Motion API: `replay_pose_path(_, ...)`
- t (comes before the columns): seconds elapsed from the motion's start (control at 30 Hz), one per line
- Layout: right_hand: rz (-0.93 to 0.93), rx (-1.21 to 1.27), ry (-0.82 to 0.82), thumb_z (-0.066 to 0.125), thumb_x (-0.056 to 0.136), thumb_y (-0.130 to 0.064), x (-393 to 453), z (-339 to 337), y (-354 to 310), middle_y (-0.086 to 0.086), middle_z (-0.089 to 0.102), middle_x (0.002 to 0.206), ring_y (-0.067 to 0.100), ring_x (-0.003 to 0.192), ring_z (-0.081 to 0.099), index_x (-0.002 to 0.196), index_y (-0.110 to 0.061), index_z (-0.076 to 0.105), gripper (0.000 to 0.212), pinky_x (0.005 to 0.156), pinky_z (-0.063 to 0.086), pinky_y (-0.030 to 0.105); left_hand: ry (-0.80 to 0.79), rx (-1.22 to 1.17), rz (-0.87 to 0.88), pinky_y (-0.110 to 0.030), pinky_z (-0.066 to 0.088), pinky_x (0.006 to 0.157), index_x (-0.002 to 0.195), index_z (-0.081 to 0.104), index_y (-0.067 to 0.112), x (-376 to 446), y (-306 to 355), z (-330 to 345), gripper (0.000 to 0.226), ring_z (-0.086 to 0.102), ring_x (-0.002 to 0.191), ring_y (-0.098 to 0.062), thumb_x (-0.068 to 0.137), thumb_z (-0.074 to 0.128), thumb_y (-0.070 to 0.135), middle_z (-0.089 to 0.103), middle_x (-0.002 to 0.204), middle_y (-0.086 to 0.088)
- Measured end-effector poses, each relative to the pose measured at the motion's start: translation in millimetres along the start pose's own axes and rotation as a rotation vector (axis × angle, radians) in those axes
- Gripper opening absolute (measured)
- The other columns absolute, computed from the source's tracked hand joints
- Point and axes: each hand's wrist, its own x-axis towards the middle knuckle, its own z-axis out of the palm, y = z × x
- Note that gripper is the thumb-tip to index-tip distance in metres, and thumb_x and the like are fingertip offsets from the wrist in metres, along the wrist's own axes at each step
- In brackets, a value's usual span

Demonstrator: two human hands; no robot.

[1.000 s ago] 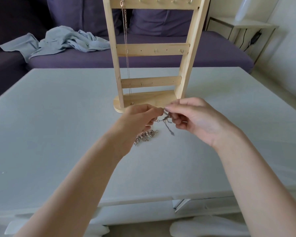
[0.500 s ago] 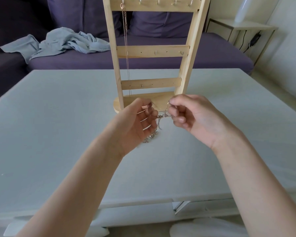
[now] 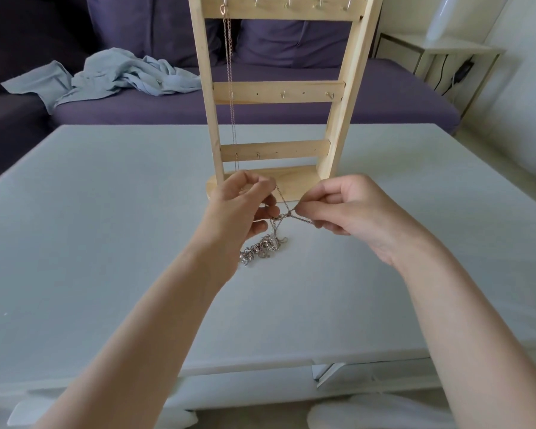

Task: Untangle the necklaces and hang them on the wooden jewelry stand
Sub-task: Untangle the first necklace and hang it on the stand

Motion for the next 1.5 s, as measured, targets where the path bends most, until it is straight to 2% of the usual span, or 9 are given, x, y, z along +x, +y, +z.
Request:
replay_pose_path(0.17,-0.052,-0.006,-0.014,0.056,0.09,-0.007,1.9,8.7,-4.2,-0.009,0.046,0.039,0.006,0.04,0.037,0.075,-0.011,0.055,0.015,0.042,0.03,0.013,-0.085,-0.075,-0.136,-0.017,0.043,0.053,0.082,0.057,0.013,-2.8,-5.7,11.4,0.014,0.054,0.059,-0.009,0.095,0.052,0.016,0.056,0.067,0.003)
replay_pose_path(0.33,-0.053,-0.002,-0.017,0.05,0.094,-0.011,2.9,10.1,-4.7,-0.006,0.036,0.036,0.009,0.037,0.027,0.078,-0.011,0.052,0.016,0.039,0.023,0.015,-0.138,-0.324,-0.301,-0.022,0.053,0.058,0.079,0.056,0.008,-0.6,-1.5,10.6,0.018,0.063,0.06,-0.016,0.096,0.049,0.012,0.062,0.069,-0.004)
replay_pose_path(0.47,-0.046,0.025,0.041,0.048,0.094,-0.011,3.7,5.3,-4.0,-0.005,0.04,0.037,0.011,0.037,0.029,0.079,-0.011,0.05,0.015,0.037,0.025,0.016,-0.14,-0.257,-0.289,-0.017,0.039,0.04,0.077,0.052,0.009,-1.8,1.9,9.7,0.02,0.052,0.046,-0.012,0.096,0.047,0.009,0.057,0.066,-0.006)
replay_pose_path(0.63,-0.04,0.087,0.092,0.052,0.092,-0.012,3.4,-0.3,-2.1,-0.005,0.05,0.045,0.012,0.045,0.039,0.074,-0.012,0.054,0.017,0.04,0.028,0.018,-0.115,-0.188,-0.277,-0.015,0.023,0.037,0.076,0.049,0.013,-0.4,3.4,5.2,0.02,0.033,0.038,-0.007,0.095,0.048,0.01,0.047,0.054,0.001)
replay_pose_path(0.8,-0.1,0.198,0.115,0.059,0.088,-0.007,4.3,-7.3,1.0,-0.008,0.049,0.047,0.012,0.061,0.049,0.067,-0.011,0.057,0.022,0.061,0.042,0.017,-0.074,-0.134,-0.27,-0.015,0.017,0.037,0.074,0.049,0.015,1.2,4.3,1.0,0.02,0.026,0.038,-0.006,0.094,0.05,0.012,0.039,0.05,0.005)
replay_pose_path(0.97,-0.094,0.468,0.072,0.062,0.085,-0.002,2.9,-2.4,-1.1,-0.005,0.045,0.047,0.01,0.054,0.052,0.073,-0.005,0.058,0.012,0.048,0.036,0.016,-0.108,0.034,-0.217,-0.015,0.017,0.036,0.076,0.05,0.017,-2.5,-0.7,4.8,0.018,0.024,0.039,-0.006,0.094,0.051,0.017,0.035,0.049,0.009)
replay_pose_path(1.1,-0.102,0.35,0.094,0.064,0.084,-0.004,1.5,-0.7,-3.2,-0.004,0.045,0.046,0.011,0.047,0.044,0.073,-0.007,0.059,0.013,0.037,0.024,0.016,-0.141,0.127,-0.184,-0.016,0.021,0.041,0.077,0.052,0.017,-1.9,-5.3,6.7,0.016,0.028,0.038,-0.004,0.093,0.054,0.017,0.04,0.057,0.008)
replay_pose_path(1.37,-0.084,0.224,0.181,0.061,0.088,-0.007,1.1,-2.6,-2.9,-0.004,0.053,0.05,0.009,0.044,0.043,0.075,-0.009,0.058,0.013,0.036,0.025,0.016,-0.24,0.298,0.055,-0.023,0.029,0.059,0.077,0.065,0.023,-4.4,-2.6,2.7,0.011,0.034,0.055,-0.008,0.077,0.076,0.022,0.038,0.068,0.008)
replay_pose_path(1.5,-0.064,0.192,0.192,0.059,0.089,-0.005,0.8,-1.3,-2.5,-0.004,0.053,0.05,0.011,0.045,0.045,0.075,-0.008,0.058,0.015,0.036,0.024,0.017,-0.156,0.451,0.211,-0.013,0.023,0.045,0.074,0.068,0.023,-6.3,-4.6,6.1,0.008,0.027,0.047,-0.006,0.078,0.075,0.021,0.031,0.061,0.009)
